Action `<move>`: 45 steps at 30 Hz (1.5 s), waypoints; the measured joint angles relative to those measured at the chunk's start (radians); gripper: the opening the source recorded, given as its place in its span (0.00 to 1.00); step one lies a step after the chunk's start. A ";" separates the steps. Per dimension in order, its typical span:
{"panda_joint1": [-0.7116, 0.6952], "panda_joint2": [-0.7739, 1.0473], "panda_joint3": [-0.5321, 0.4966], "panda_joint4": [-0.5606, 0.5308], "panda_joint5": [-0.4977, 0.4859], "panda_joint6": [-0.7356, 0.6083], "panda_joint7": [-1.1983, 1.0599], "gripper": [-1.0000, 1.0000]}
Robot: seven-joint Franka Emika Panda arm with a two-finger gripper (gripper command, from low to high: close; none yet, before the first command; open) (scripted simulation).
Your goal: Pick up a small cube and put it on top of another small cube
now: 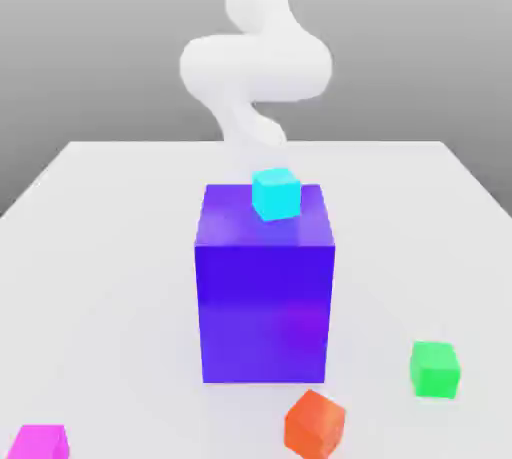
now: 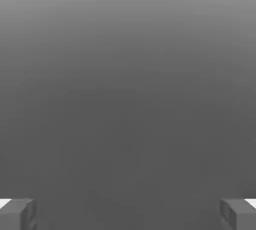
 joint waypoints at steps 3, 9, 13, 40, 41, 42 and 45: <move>-0.078 0.114 0.038 0.012 -0.040 0.023 0.126 0.50; -0.201 0.335 0.086 0.036 -0.125 0.066 0.375 0.50; -0.260 0.481 0.093 0.052 -0.178 0.095 0.536 0.50; -0.421 1.282 0.006 0.146 -0.028 0.399 1.049 0.00; -0.421 1.282 0.006 0.146 -0.028 0.400 1.049 0.00; -0.421 1.282 0.006 0.146 -0.028 0.401 1.049 0.00; -0.424 1.252 0.008 0.139 -0.024 0.377 1.048 0.00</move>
